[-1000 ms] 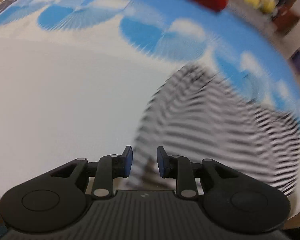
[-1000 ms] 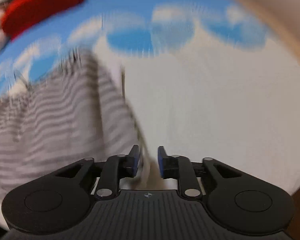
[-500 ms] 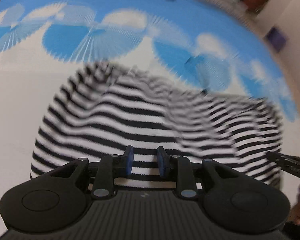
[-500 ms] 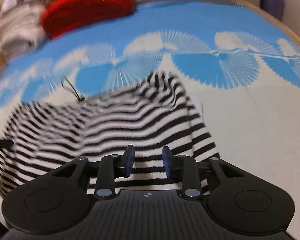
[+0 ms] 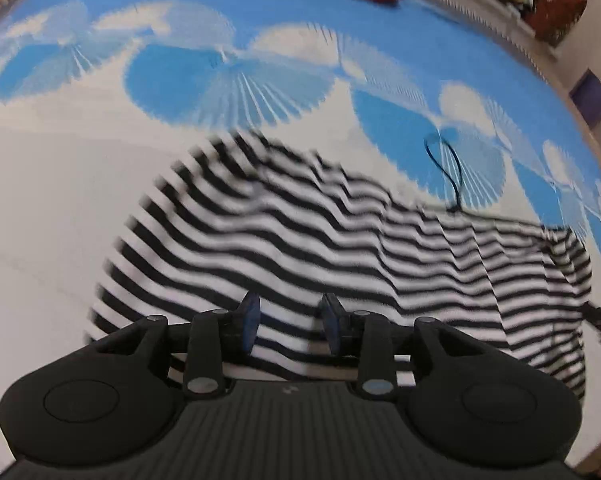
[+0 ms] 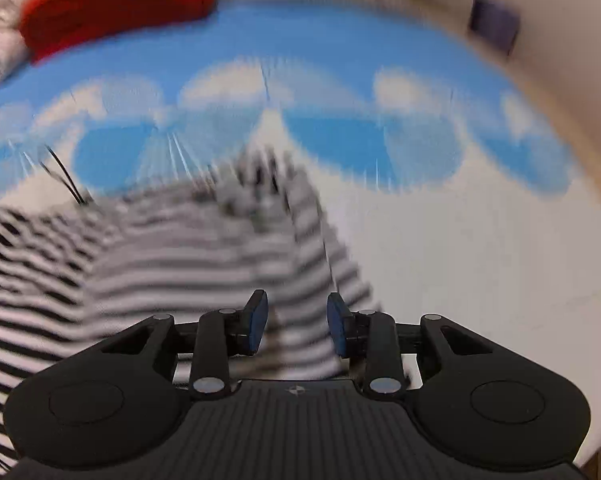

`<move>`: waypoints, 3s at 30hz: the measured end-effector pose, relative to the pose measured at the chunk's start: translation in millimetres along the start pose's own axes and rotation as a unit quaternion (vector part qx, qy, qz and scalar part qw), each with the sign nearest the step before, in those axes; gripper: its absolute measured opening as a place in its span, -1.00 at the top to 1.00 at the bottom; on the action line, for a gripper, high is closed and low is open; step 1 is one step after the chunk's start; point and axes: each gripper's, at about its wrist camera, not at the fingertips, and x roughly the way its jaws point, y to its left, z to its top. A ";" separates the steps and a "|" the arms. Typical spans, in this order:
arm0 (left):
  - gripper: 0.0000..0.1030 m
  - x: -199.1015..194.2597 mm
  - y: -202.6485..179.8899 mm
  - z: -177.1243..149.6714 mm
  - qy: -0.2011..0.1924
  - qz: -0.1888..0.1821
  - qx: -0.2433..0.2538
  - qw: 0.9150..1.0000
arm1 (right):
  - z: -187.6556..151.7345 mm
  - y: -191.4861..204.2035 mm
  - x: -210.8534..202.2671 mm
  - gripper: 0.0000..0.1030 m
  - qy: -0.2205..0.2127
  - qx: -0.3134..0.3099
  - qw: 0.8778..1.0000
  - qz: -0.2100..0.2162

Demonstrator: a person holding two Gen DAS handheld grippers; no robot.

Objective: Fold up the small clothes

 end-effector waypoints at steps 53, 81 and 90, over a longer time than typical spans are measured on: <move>0.19 -13.4 -9.4 -17.2 0.016 0.013 0.073 0.997 | -24.2 -51.4 6.2 -0.03 0.102 -0.034 0.994 -0.007; 0.47 -96.5 -15.1 -161.0 -0.081 0.018 0.031 0.996 | -68.3 -103.0 -74.4 -0.07 0.013 0.092 0.994 0.065; 0.51 -83.5 8.2 -168.4 -0.078 0.020 -0.015 0.997 | -77.7 -109.3 -66.9 -0.07 0.026 0.118 0.991 0.065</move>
